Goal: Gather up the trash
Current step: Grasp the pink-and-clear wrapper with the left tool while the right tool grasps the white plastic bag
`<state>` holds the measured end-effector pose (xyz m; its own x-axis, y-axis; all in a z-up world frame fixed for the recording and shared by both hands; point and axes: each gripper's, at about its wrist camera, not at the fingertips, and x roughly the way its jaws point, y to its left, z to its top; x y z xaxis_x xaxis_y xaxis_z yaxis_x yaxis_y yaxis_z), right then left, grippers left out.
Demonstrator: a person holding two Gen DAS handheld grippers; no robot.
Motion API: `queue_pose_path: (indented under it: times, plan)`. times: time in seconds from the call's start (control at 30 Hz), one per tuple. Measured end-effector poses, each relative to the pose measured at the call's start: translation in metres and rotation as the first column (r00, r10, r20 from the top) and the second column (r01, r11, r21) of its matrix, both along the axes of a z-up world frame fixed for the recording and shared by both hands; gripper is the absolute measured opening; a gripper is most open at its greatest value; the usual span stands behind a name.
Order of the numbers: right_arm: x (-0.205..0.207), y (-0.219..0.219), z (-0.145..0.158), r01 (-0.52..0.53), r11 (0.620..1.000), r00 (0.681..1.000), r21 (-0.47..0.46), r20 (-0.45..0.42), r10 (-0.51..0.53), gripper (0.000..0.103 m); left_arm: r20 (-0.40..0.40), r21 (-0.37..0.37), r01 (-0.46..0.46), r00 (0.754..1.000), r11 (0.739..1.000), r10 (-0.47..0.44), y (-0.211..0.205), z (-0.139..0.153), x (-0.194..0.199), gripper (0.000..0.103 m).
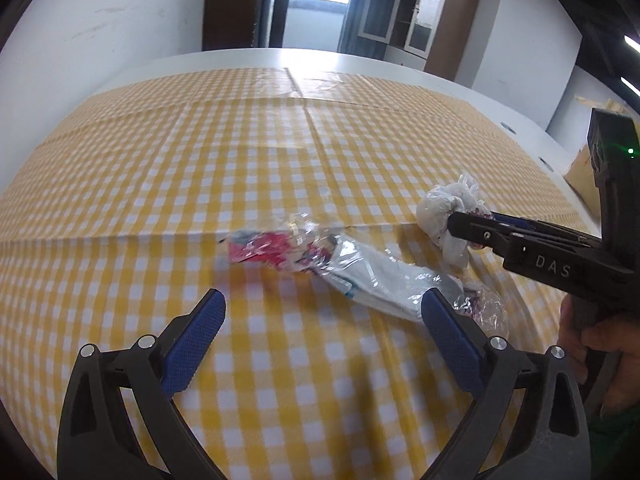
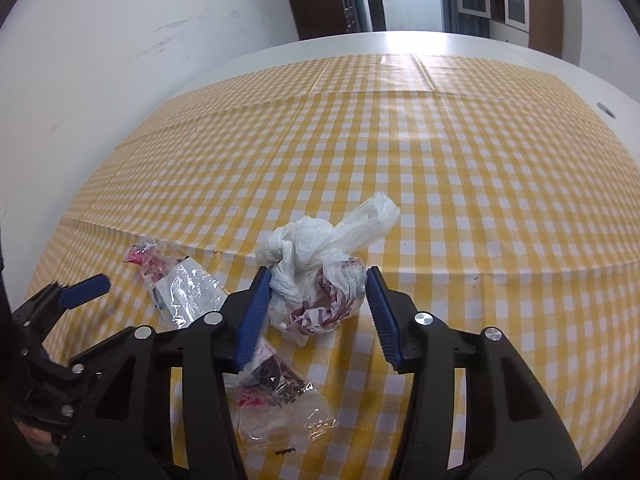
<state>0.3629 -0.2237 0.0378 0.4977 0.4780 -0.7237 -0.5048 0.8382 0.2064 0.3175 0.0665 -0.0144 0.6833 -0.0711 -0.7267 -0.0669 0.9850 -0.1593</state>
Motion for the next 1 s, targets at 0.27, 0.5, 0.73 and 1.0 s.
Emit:
queue_pose_path:
  times: [0.27,0.5,0.73,1.0]
  plan:
    - [-0.017,-0.023,0.01,-0.001,1.0,0.999,0.02,0.033,0.0,0.035,-0.055,-0.086,-0.028,0.998,0.996,0.023,0.001,-0.009,0.024,0.032]
    - [-0.053,-0.041,0.022,-0.006,1.0,0.996,0.009,0.087,0.005,0.035,0.006,-0.107,-0.016,1.0,0.994,0.016,-0.002,0.002,-0.018,0.0]
    - [-0.099,-0.052,0.033,-0.023,0.999,0.991,0.024,0.133,0.02,0.035,0.007,-0.13,-0.021,1.0,0.991,0.023,-0.004,0.009,-0.036,0.0]
    - [-0.121,-0.071,0.039,-0.023,0.999,0.988,0.027,0.156,0.018,0.035,-0.041,-0.182,-0.068,0.997,0.981,0.062,-0.001,-0.006,-0.005,0.048]
